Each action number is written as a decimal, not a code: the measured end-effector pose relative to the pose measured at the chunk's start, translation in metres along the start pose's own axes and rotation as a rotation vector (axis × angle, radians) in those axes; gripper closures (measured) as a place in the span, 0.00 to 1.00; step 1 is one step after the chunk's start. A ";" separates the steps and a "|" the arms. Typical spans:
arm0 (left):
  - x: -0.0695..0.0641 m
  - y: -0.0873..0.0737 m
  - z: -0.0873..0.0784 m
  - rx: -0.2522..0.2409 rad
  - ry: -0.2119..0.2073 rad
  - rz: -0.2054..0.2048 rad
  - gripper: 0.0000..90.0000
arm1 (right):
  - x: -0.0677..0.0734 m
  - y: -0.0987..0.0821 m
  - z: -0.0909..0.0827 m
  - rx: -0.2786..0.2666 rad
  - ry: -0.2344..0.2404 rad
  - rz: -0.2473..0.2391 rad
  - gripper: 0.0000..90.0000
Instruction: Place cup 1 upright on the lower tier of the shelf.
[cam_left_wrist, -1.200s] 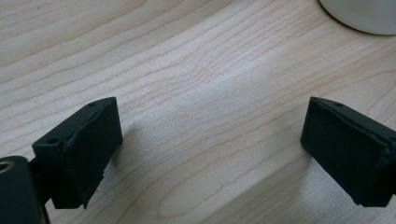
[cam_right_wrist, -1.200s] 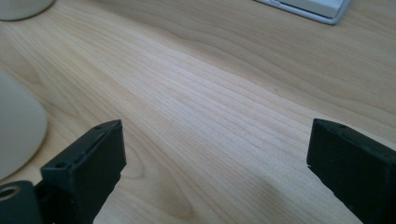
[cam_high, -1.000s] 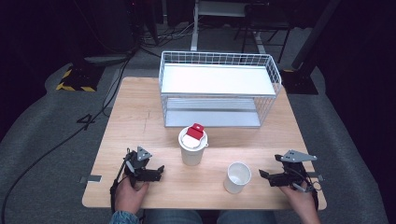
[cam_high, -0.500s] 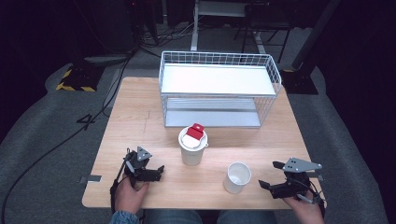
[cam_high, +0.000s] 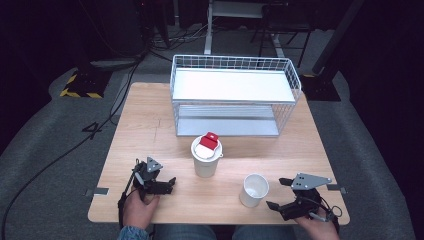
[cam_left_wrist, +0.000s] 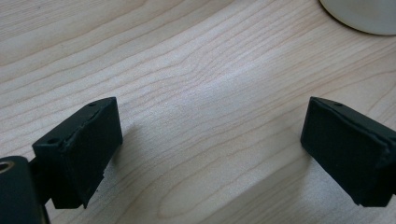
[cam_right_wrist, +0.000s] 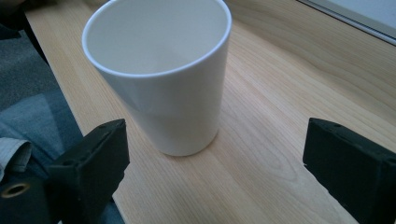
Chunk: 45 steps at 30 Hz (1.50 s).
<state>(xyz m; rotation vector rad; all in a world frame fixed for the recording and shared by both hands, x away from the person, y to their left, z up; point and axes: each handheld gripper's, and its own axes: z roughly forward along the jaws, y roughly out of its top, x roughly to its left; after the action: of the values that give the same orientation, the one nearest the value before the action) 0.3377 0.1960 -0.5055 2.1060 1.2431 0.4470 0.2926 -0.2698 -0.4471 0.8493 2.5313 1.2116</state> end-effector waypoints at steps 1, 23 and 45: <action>0.000 0.000 0.000 0.000 0.000 0.000 0.07 | 0.001 0.000 0.002 0.000 0.002 -0.001 0.08; 0.000 0.000 0.000 0.000 0.000 0.000 0.07 | 0.011 0.000 0.049 0.011 0.082 -0.002 0.05; 0.000 0.000 0.000 0.000 0.000 0.000 0.07 | 0.017 -0.001 0.056 -0.079 0.069 -0.052 0.25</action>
<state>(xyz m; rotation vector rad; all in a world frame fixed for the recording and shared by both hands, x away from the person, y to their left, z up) 0.3378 0.1960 -0.5055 2.1059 1.2429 0.4465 0.3015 -0.2244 -0.4824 0.7309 2.5236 1.3369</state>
